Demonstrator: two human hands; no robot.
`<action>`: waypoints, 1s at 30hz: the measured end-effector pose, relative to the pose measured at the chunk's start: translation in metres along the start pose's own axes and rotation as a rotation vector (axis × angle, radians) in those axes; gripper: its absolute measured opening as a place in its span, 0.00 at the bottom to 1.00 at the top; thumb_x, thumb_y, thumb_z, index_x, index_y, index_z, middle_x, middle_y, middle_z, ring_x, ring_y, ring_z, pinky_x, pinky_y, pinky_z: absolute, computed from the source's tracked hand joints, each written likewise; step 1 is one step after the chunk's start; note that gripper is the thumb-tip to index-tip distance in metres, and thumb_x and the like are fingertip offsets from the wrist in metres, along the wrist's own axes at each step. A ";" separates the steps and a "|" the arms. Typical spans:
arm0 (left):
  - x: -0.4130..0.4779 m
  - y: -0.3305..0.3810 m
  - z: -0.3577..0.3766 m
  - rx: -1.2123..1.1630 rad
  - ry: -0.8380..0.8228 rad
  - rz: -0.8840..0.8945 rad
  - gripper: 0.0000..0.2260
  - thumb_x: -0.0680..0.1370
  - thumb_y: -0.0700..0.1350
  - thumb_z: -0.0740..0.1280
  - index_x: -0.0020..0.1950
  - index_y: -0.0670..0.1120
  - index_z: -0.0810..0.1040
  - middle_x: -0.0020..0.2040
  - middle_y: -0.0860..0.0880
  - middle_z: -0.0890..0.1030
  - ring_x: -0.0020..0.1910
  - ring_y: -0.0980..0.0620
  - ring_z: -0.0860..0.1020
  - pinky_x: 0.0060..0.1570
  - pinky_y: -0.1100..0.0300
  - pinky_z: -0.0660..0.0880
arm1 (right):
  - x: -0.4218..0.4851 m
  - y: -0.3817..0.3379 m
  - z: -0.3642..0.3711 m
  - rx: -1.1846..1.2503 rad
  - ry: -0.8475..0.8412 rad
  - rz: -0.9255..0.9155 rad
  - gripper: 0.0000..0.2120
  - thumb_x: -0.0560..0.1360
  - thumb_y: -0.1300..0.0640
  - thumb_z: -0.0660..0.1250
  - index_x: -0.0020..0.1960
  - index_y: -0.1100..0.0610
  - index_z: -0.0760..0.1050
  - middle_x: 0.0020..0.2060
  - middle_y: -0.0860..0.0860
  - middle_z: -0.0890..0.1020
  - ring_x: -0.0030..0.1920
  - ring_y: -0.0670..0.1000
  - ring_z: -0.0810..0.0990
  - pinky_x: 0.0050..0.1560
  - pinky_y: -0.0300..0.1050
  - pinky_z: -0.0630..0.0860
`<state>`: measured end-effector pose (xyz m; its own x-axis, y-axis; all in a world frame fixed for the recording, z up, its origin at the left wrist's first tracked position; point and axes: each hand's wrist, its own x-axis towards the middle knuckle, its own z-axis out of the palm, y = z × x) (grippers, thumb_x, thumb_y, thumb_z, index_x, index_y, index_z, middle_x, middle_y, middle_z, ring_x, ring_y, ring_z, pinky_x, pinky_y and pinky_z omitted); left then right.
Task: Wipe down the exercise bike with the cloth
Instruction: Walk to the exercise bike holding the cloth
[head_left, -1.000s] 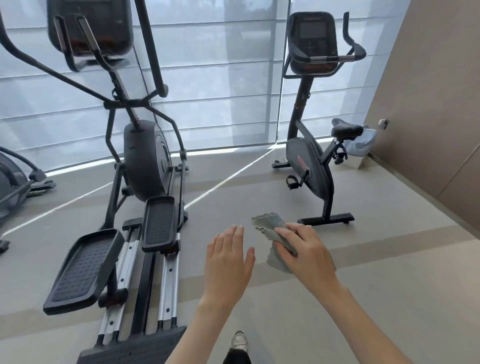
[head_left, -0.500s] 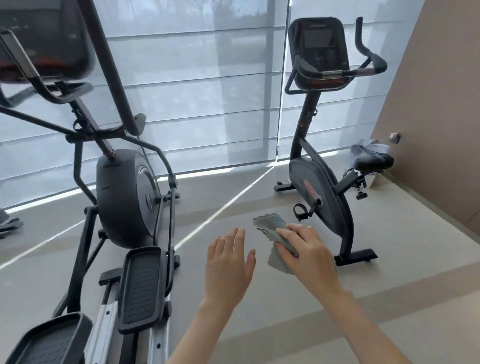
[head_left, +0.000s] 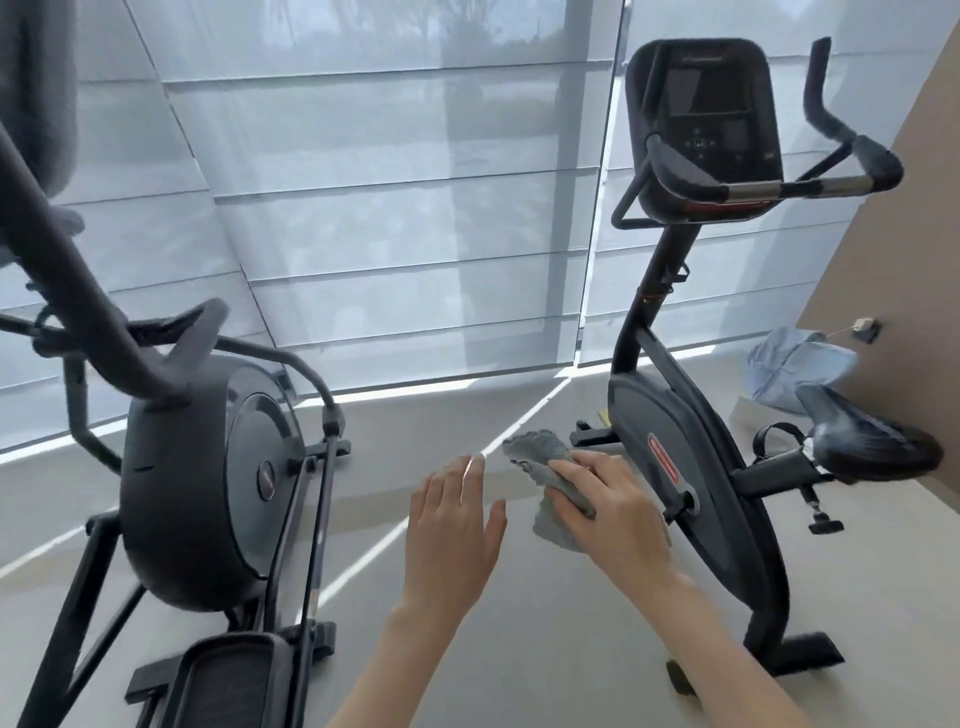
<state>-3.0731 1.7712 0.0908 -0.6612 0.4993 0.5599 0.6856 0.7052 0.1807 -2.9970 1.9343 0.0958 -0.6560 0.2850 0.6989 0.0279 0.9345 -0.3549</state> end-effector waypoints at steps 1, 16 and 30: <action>0.021 -0.004 0.011 0.001 0.000 0.002 0.21 0.71 0.47 0.73 0.60 0.39 0.78 0.56 0.43 0.81 0.52 0.43 0.80 0.55 0.49 0.76 | 0.020 0.011 0.013 -0.003 0.000 -0.004 0.13 0.65 0.61 0.77 0.49 0.57 0.83 0.46 0.53 0.83 0.44 0.57 0.81 0.38 0.51 0.80; 0.294 -0.101 0.195 -0.034 -0.014 0.040 0.21 0.69 0.45 0.75 0.59 0.38 0.79 0.55 0.41 0.81 0.52 0.42 0.80 0.54 0.48 0.77 | 0.252 0.154 0.211 -0.004 -0.045 0.003 0.13 0.66 0.61 0.76 0.51 0.59 0.82 0.47 0.55 0.83 0.45 0.58 0.80 0.40 0.53 0.80; 0.566 -0.193 0.333 -0.128 -0.009 0.177 0.21 0.77 0.50 0.57 0.61 0.38 0.78 0.58 0.42 0.80 0.56 0.44 0.79 0.57 0.48 0.75 | 0.474 0.261 0.366 -0.087 0.034 0.095 0.14 0.67 0.60 0.75 0.52 0.57 0.81 0.48 0.53 0.82 0.48 0.56 0.79 0.44 0.50 0.80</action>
<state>-3.6807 2.0851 0.1036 -0.5293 0.6146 0.5849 0.8240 0.5366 0.1819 -3.5771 2.2357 0.1073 -0.6213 0.3789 0.6859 0.1546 0.9174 -0.3667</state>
